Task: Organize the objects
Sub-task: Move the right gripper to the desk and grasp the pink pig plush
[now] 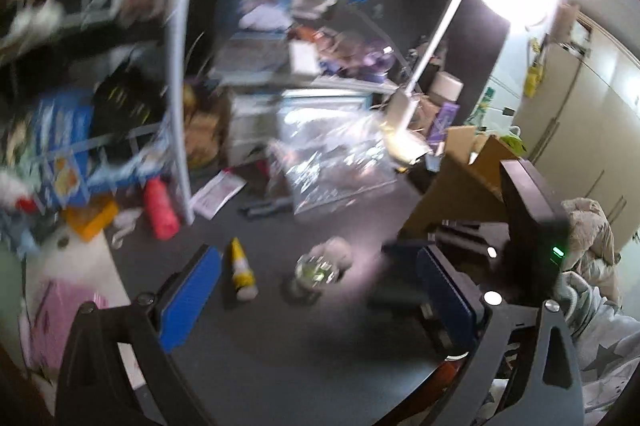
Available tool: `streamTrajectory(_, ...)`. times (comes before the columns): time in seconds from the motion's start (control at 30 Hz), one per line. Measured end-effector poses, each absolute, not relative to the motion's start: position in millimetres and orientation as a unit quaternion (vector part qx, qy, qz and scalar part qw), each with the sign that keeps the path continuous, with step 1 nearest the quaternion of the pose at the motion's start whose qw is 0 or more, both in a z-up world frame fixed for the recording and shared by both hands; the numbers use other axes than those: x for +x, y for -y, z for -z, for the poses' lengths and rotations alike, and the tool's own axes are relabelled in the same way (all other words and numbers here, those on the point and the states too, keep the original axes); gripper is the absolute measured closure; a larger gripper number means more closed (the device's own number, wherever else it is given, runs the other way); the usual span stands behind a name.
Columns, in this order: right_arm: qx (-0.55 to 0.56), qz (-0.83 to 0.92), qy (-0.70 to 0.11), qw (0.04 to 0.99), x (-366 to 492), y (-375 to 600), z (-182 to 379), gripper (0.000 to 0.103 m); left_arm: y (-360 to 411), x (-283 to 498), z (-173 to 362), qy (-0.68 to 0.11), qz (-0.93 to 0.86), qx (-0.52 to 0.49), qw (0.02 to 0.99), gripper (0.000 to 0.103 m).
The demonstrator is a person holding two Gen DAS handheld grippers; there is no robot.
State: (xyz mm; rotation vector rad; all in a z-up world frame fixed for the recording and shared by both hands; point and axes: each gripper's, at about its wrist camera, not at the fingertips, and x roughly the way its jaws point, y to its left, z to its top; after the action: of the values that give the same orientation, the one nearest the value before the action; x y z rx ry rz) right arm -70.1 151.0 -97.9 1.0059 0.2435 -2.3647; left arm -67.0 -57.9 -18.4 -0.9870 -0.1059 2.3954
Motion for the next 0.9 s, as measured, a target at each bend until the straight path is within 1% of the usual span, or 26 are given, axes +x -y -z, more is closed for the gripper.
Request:
streamTrajectory(0.13, 0.371, 0.901, -0.093, 0.205, -93.3, -157.5, 123.7, 0.05, 72.5, -65.7, 36.7, 0.058, -0.886, -0.376, 0.266, 0.005)
streamTrajectory(0.33, 0.394, 0.9, -0.104, 0.155, -125.5, -165.1, 149.9, 0.052, 81.6, -64.7, 54.3, 0.069, -0.884, -0.383, 0.26, 0.005)
streamTrajectory(0.4, 0.402, 0.896, -0.102, 0.157, -131.6, -165.9, 155.8, 0.054, 84.0, -65.8, 58.9, 0.073, -0.882, -0.387, 0.26, 0.005)
streamTrajectory(0.7, 0.425, 0.878, -0.107, 0.195, -135.1, -157.8, 168.3, 0.054, 87.1, -71.9, 67.5, 0.081, -0.877, -0.396, 0.259, 0.005)
streamTrajectory(0.77, 0.425, 0.875, -0.118, 0.198, -134.1, -154.0, 173.1, 0.057, 85.6, -72.2, 67.6, 0.08, -0.876, -0.397, 0.262, 0.005)
streamTrajectory(0.83, 0.42, 0.877, -0.121, 0.199, -134.3, -151.7, 172.4, 0.065, 84.4, -72.7, 67.6, 0.079, -0.876, -0.398, 0.262, 0.005)
streamTrajectory(0.87, 0.42, 0.877, -0.122, 0.199, -134.9, -151.7, 172.1, 0.065, 83.6, -73.0, 67.6, 0.078, -0.875, -0.399, 0.261, 0.005)
streamTrajectory(0.9, 0.419, 0.877, -0.122, 0.2, -134.7, -151.6, 172.2, 0.071, 82.9, -73.1, 67.5, 0.078, -0.875, -0.4, 0.262, 0.005)
